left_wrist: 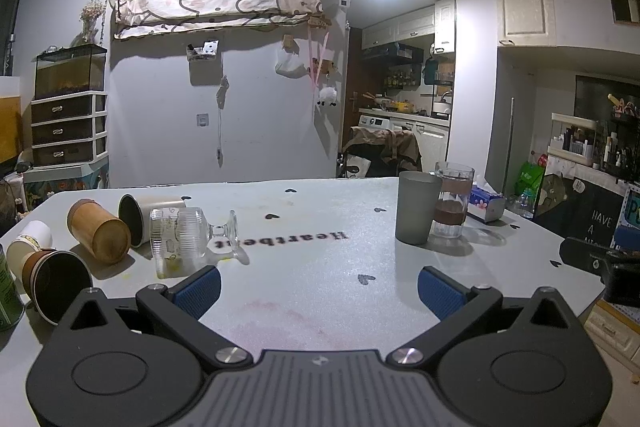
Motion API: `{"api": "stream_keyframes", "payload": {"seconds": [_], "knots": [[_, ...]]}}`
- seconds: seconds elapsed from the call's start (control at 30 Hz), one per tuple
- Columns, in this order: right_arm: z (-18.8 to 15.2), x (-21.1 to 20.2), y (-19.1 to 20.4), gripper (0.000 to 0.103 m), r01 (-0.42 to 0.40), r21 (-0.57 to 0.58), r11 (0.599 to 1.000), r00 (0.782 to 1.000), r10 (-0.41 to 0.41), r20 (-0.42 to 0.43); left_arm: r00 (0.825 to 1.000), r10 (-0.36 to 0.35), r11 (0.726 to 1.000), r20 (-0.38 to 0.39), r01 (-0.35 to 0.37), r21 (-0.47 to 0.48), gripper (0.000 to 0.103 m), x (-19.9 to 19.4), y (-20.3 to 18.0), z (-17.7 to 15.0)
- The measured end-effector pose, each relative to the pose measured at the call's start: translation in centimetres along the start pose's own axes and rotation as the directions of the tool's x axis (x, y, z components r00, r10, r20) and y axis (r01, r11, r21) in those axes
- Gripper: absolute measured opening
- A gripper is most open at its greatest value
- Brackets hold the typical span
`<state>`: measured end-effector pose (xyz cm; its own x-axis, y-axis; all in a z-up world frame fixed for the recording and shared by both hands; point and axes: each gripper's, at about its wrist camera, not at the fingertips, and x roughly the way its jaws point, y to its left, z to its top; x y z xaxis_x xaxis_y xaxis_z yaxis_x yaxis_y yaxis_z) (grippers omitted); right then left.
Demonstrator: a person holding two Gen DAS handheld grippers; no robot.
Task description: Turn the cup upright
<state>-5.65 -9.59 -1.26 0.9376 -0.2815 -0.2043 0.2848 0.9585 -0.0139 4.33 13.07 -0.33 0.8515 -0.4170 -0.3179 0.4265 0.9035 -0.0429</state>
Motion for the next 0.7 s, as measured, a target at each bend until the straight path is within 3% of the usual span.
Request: {"api": "stream_keyframes", "payload": {"seconds": [0.7], "knots": [[-0.06, 0.11, 0.02, 0.103, 0.001, 0.000, 1.000, 1.000, -0.001, -0.005, 1.000, 0.001, 1.000, -0.003, -0.001, -0.001, 0.103, -0.06, 0.04, 0.00]]}}
